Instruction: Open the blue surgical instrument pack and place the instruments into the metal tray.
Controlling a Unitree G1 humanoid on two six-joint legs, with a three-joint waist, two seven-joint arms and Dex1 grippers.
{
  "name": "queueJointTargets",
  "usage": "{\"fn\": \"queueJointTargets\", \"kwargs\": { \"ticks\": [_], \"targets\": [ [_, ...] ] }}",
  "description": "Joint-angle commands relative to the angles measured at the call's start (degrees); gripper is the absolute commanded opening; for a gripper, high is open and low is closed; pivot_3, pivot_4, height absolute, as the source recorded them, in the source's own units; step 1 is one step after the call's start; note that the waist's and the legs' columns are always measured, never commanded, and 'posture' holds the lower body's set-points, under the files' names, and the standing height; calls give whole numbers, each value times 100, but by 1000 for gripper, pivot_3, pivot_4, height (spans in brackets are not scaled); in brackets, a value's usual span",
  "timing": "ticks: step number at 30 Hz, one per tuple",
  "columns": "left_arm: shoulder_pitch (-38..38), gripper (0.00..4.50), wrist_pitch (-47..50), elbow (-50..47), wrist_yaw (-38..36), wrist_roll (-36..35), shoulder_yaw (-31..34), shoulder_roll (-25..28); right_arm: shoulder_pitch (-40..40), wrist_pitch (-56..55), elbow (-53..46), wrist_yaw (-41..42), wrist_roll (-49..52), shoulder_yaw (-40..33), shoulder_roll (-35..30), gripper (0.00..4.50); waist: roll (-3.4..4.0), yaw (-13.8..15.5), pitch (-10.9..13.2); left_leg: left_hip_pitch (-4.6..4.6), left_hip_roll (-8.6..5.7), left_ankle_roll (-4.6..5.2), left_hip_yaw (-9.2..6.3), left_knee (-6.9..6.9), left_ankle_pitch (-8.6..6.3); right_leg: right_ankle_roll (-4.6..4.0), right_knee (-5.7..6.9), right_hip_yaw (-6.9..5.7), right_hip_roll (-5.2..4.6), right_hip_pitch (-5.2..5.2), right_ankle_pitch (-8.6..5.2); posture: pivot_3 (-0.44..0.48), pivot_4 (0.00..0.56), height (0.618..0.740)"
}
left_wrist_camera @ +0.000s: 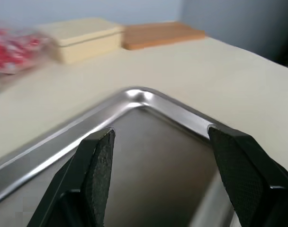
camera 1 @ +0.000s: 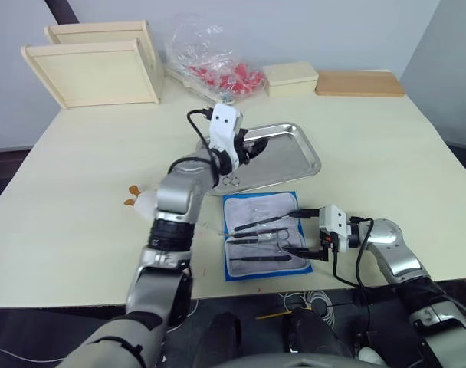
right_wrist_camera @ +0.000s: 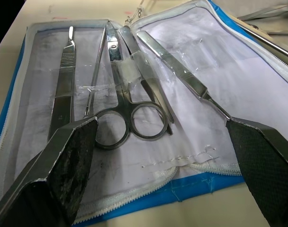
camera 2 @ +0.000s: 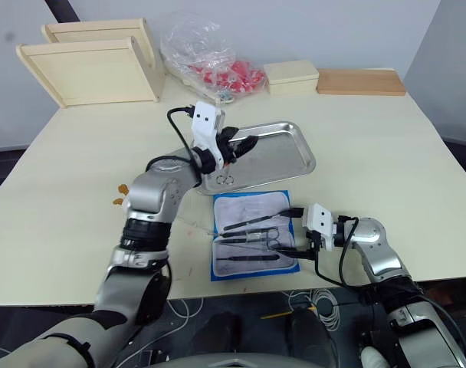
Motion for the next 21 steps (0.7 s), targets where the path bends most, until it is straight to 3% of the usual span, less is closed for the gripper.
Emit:
{"fn": "queueJointTargets", "kwargs": {
  "ticks": [1, 7, 17, 19, 21],
  "targets": [
    [83, 3300, -336, -297, -725, -171, -61, 411, 275, 166, 401, -53, -502, 271, -110, 4500, 0, 5, 0, 0, 1, 0, -1, 0, 0, -1, -2, -1, 1, 0, 0, 0, 150, 740],
    [536, 3300, -925, -403, -2490, -573, -37, 1468, 322, 168, 372, -6, -488, 240, -189, 4500, 1, 5, 0, -4, 9, 2, 1, -12, 0, -10, -28, 0, 0, 0, 4, 0, 150, 740],
    [921, 3300, -1257, -412, -4391, -1018, -10, 2677, 314, 182, 398, 22, -487, 195, -220, 4500, 2, 29, 1, -12, 19, 6, 1, -28, -1, -33, -55, -1, -8, -3, -5, 0, 150, 740],
    [1021, 4128, -1325, -398, -4564, -984, -20, 2863, 330, 187, 385, 8, -488, 199, -206, 4500, 3, 34, 2, -12, 20, 6, -1, -29, -1, -34, -56, -3, -8, -3, -5, 0, 150, 740],
    [1120, 4346, -1465, -397, -4731, -966, -4, 3000, 345, 192, 372, -8, -494, 208, -188, 4500, 2, 38, 2, -11, 21, 6, 0, -29, -1, -34, -56, -2, -8, -3, -6, 0, 150, 740]
  ]
}}
